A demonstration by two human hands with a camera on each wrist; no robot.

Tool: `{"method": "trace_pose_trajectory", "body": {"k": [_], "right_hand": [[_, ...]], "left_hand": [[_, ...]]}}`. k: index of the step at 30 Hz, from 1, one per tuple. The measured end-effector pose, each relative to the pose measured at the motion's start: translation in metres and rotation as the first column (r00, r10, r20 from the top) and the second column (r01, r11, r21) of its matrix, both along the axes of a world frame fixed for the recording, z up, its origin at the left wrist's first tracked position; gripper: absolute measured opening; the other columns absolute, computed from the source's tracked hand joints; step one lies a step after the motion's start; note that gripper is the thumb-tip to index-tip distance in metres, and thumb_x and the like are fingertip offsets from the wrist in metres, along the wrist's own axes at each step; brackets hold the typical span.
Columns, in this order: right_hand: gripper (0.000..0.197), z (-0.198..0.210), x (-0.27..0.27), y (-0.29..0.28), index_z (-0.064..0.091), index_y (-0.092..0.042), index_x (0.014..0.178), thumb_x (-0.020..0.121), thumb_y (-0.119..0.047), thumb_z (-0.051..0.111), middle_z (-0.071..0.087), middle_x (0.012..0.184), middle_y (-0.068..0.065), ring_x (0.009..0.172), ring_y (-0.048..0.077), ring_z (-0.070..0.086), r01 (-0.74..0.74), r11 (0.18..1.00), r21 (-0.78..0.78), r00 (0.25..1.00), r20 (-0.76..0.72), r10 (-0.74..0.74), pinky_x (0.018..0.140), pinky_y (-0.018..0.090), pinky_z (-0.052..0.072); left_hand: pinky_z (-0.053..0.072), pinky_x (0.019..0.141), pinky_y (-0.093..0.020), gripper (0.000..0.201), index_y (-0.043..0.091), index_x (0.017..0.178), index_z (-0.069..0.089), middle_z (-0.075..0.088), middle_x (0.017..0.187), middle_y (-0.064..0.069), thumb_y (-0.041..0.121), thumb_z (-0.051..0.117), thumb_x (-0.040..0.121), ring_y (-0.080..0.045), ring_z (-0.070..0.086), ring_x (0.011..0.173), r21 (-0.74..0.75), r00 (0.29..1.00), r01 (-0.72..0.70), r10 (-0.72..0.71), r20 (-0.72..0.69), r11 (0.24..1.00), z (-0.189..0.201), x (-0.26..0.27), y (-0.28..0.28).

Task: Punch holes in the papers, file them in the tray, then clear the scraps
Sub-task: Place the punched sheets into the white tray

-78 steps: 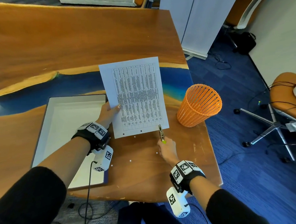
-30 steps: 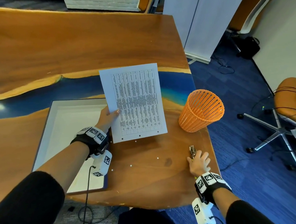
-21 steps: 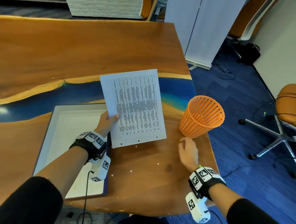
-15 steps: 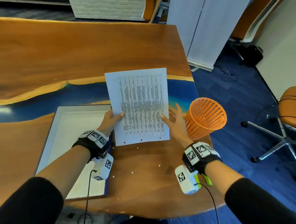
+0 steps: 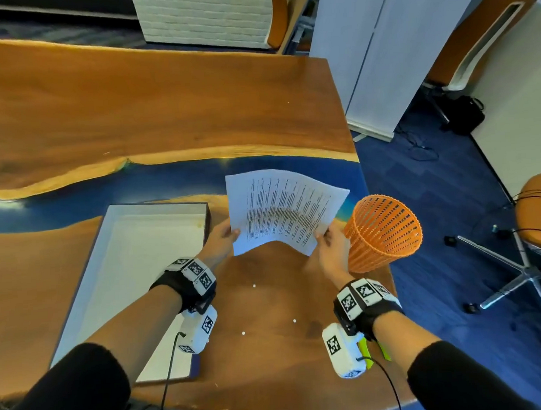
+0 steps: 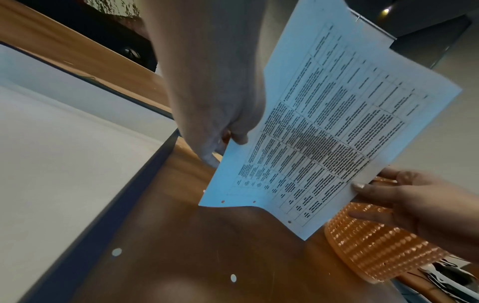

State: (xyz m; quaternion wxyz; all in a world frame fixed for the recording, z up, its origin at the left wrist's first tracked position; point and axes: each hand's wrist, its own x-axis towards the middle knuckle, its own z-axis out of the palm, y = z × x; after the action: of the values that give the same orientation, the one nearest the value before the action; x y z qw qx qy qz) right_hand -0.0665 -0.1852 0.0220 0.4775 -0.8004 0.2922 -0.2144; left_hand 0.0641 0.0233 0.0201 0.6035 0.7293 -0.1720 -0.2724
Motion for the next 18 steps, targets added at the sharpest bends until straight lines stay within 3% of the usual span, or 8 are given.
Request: {"method": "trace_pose_trajectory", "body": {"k": [3, 6, 8, 11, 14, 16, 18], "right_hand": [[0.021, 0.000, 0.000, -0.001, 0.060, -0.001, 0.106, 0.089, 0.006, 0.048, 0.068, 0.104, 0.016, 0.095, 0.028, 0.063, 0.015, 1.000, -0.025, 1.000, 0.013, -0.015, 0.080, 0.036, 0.049], [0.015, 0.012, 0.011, 0.002, 0.055, 0.000, 0.104, 0.091, 0.002, 0.049, 0.066, 0.090, 0.016, 0.083, 0.033, 0.063, 0.015, 0.999, -0.047, 0.999, 0.036, -0.013, 0.075, 0.047, 0.050], [0.033, 0.020, 0.023, 0.009, 0.045, -0.009, 0.120, 0.089, 0.003, 0.049, 0.063, 0.083, 0.014, 0.076, 0.028, 0.062, 0.010, 1.000, 0.017, 0.999, 0.044, -0.011, 0.074, 0.044, 0.052], [0.052, 0.029, 0.042, 0.028, 0.031, -0.020, 0.127, 0.087, 0.008, 0.049, 0.062, 0.079, 0.028, 0.068, 0.036, 0.060, -0.065, 0.993, 0.097, 0.996, 0.067, 0.059, 0.069, 0.036, 0.052], [0.031, 0.034, 0.056, 0.055, 0.046, -0.006, 0.111, 0.085, 0.009, 0.052, 0.061, 0.087, 0.005, 0.069, 0.020, 0.059, -0.215, 0.972, 0.092, 0.976, -0.016, 0.218, 0.061, 0.016, 0.048], [0.016, 0.032, 0.063, 0.077, 0.056, 0.001, 0.098, 0.084, 0.009, 0.056, 0.060, 0.092, 0.002, 0.078, 0.019, 0.057, -0.325, 0.939, 0.116, 0.942, -0.054, 0.332, 0.070, 0.021, 0.050], [0.009, 0.024, 0.069, 0.099, 0.063, 0.000, 0.090, 0.082, 0.004, 0.062, 0.064, 0.096, 0.011, 0.084, 0.023, 0.060, -0.406, 0.910, 0.086, 0.905, -0.095, 0.414, 0.075, 0.031, 0.052]], "left_hand": [[0.051, 0.085, -0.019, 0.033, -0.003, 0.130, 0.050, 0.062, 0.111, 0.003, 0.002, 0.042, 0.098, 0.010, 0.065, 0.090, 0.026, 0.998, -0.042, 0.041, 0.037, 0.999, -0.004, 0.003, 0.005], [0.055, 0.087, -0.038, 0.028, -0.003, 0.123, 0.056, 0.066, 0.107, -0.006, 0.005, 0.046, 0.098, -0.012, 0.068, 0.091, 0.023, 0.985, -0.146, 0.143, 0.100, 0.989, 0.006, 0.010, 0.011], [0.052, 0.085, -0.040, 0.027, -0.001, 0.122, 0.055, 0.065, 0.112, -0.015, 0.009, 0.046, 0.098, -0.024, 0.063, 0.096, 0.055, 0.958, -0.224, 0.209, 0.197, 0.973, 0.015, 0.015, 0.016], [0.049, 0.084, -0.039, 0.025, 0.003, 0.121, 0.048, 0.061, 0.112, -0.017, 0.011, 0.044, 0.098, -0.024, 0.059, 0.094, 0.073, 0.906, -0.377, 0.351, 0.235, 0.923, 0.023, 0.022, 0.030], [0.048, 0.067, -0.019, 0.029, 0.008, 0.118, 0.045, 0.060, 0.091, 0.000, 0.023, 0.047, 0.094, -0.009, 0.059, 0.076, 0.054, 0.862, -0.456, 0.426, 0.275, 0.888, 0.029, 0.020, 0.065], [0.046, 0.068, -0.015, 0.026, 0.011, 0.110, 0.052, 0.061, 0.092, 0.003, 0.026, 0.047, 0.089, -0.011, 0.061, 0.080, 0.118, 0.829, -0.492, 0.423, 0.365, 0.863, 0.026, 0.020, 0.099], [0.043, 0.081, -0.027, 0.015, 0.007, 0.099, 0.060, 0.064, 0.102, -0.009, 0.005, 0.048, 0.091, -0.027, 0.060, 0.095, 0.218, 0.795, -0.545, 0.415, 0.443, 0.810, 0.017, 0.019, 0.132]]}}
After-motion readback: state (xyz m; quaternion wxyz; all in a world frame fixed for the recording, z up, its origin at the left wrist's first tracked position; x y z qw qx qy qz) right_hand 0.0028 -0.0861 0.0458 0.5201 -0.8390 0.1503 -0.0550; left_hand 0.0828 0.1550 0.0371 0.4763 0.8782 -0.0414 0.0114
